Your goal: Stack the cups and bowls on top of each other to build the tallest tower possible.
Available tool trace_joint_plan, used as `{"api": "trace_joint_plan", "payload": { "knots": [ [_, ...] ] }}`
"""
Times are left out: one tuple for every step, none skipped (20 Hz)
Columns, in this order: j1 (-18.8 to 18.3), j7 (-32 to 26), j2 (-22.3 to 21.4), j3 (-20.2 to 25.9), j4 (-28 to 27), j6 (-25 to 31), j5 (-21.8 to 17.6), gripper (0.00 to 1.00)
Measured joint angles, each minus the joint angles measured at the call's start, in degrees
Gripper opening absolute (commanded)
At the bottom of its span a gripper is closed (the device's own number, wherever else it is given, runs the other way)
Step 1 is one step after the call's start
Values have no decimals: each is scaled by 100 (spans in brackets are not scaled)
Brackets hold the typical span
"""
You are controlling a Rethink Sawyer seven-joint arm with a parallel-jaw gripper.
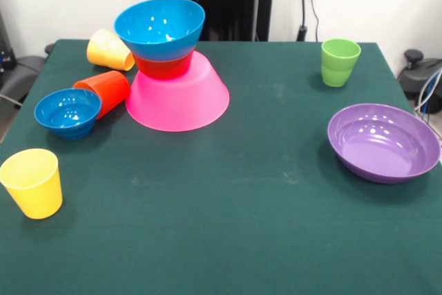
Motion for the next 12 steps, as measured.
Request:
{"api": "trace_joint_plan", "payload": {
  "knots": [
    [-21,0,0,6,0,0,-13,0],
    [-62,0,-1,18,1,0,-31,0],
    [-85,0,0,27,1,0,-40,0],
    [-97,0,0,32,1,0,-46,0],
    [-137,0,0,51,1,0,-73,0],
    [-176,0,0,69,1,0,-99,0],
    [-188,0,0,78,1,0,-114,0],
    [-200,0,1,86,1,0,-128,0],
    [-215,0,0,102,1,0,-158,0],
    [-230,0,-1,119,1,0,-188,0],
    [-240,0,-2,131,1,0,-209,0],
    [-256,0,-6,150,2,0,-236,0]
  ]
}}
